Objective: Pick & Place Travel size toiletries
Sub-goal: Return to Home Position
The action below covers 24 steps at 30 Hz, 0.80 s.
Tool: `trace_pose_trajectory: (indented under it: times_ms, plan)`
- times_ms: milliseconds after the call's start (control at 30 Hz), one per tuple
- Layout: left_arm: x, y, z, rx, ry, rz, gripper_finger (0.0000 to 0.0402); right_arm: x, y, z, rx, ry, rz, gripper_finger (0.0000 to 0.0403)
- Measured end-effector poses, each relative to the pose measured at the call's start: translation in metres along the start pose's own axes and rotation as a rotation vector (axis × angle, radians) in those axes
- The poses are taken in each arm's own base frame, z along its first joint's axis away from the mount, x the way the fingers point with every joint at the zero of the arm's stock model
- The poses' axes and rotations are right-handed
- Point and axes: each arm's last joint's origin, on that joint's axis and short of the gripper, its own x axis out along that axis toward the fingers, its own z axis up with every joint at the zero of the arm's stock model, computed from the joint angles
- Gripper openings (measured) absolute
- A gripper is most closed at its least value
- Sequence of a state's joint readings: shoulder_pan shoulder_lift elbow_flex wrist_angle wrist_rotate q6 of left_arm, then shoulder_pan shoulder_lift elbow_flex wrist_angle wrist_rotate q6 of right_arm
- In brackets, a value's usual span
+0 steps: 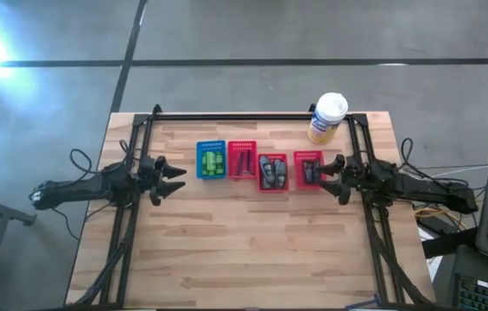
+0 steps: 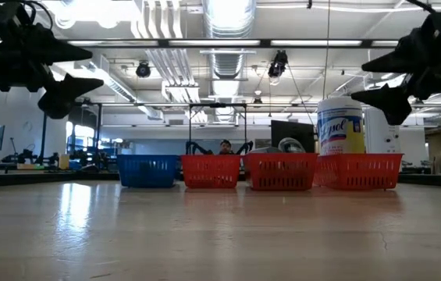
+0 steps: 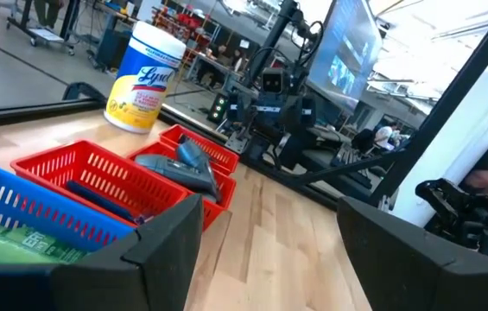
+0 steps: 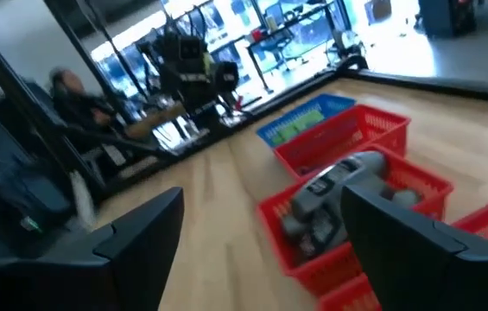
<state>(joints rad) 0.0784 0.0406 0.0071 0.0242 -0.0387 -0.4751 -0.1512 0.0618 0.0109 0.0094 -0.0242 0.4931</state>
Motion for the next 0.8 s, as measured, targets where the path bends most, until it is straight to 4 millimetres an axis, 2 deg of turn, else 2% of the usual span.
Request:
trace_pose_trajectory:
  times_ms: [267, 467, 800]
  plan:
    - [0.0001, 0.0001, -0.0002, 0.0, 0.001, 0.001, 0.0273, 0.0012, 0.0006, 0.0016, -0.153, -0.014, 0.0, 0.0331]
    - [0.0001, 0.0, -0.0001, 0.0, 0.001, 0.0, 0.0273, 0.0012, 0.0009, 0.0017, -0.332, -0.014, 0.005, 0.0349]
    - [0.0002, 0.0001, -0.0002, 0.0, 0.001, 0.001, 0.0273, 0.0012, 0.0007, 0.0014, -0.305, -0.011, 0.004, 0.0354]
